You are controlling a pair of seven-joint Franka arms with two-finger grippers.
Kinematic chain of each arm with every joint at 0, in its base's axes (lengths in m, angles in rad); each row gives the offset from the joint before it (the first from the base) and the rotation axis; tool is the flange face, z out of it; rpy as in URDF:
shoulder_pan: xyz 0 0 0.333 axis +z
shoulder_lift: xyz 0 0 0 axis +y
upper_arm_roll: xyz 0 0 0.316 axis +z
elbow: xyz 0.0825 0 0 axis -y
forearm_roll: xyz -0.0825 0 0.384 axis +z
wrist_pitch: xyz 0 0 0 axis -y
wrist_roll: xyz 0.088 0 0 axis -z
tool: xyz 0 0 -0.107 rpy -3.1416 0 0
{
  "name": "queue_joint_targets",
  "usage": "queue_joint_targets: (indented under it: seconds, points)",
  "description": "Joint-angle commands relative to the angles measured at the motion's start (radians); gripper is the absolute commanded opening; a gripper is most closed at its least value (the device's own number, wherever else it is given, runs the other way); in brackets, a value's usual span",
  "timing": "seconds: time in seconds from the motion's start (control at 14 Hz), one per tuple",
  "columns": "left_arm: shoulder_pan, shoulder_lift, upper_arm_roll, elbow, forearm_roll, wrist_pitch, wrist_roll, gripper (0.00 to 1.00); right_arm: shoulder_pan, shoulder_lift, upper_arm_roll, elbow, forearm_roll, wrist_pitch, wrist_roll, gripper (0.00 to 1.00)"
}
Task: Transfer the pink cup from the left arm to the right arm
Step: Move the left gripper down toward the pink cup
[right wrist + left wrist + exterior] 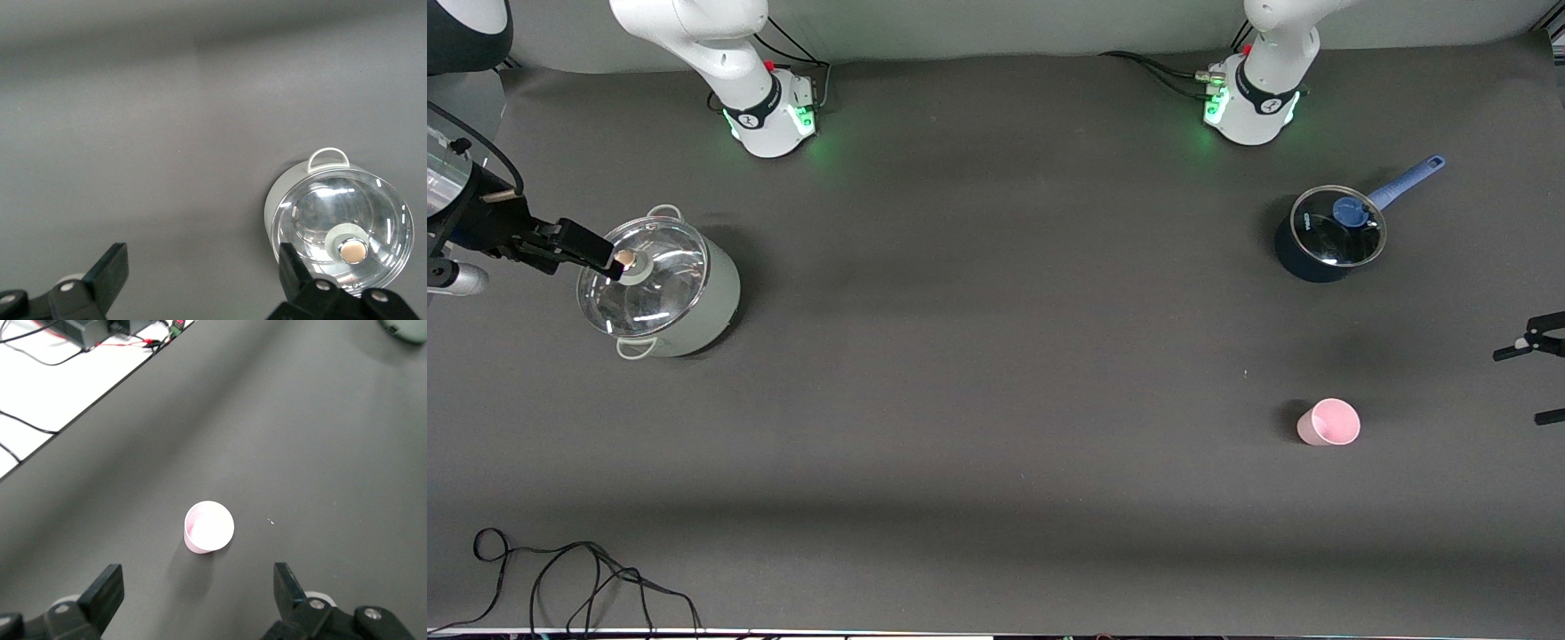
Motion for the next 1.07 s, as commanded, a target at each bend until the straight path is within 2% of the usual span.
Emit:
queue_joint_targets:
  seconds: [0.0,0.21,0.43,0.64,1.0]
  points:
    - [0.075,0.062,-0.008,-0.068,-0.126,-0.012,0.238,1.00,0.001,0.013,-0.002,0.016,0.016,0.002,-0.003,1.00]
    - [0.110,0.176,-0.008,-0.080,-0.209,-0.001,0.474,1.00,0.001,0.013,-0.002,0.016,0.016,0.002,-0.002,1.00]
    - [0.135,0.289,-0.008,-0.080,-0.378,0.004,0.693,1.00,0.007,0.014,-0.010,0.016,0.016,0.002,-0.002,1.00]
    - [0.135,0.395,-0.011,-0.080,-0.490,0.025,0.858,1.00,0.006,0.028,-0.013,0.016,0.016,0.002,-0.002,1.00]
    - [0.109,0.464,-0.028,-0.083,-0.538,0.040,0.877,1.00,0.003,0.025,-0.013,0.016,0.016,-0.005,-0.002,1.00]
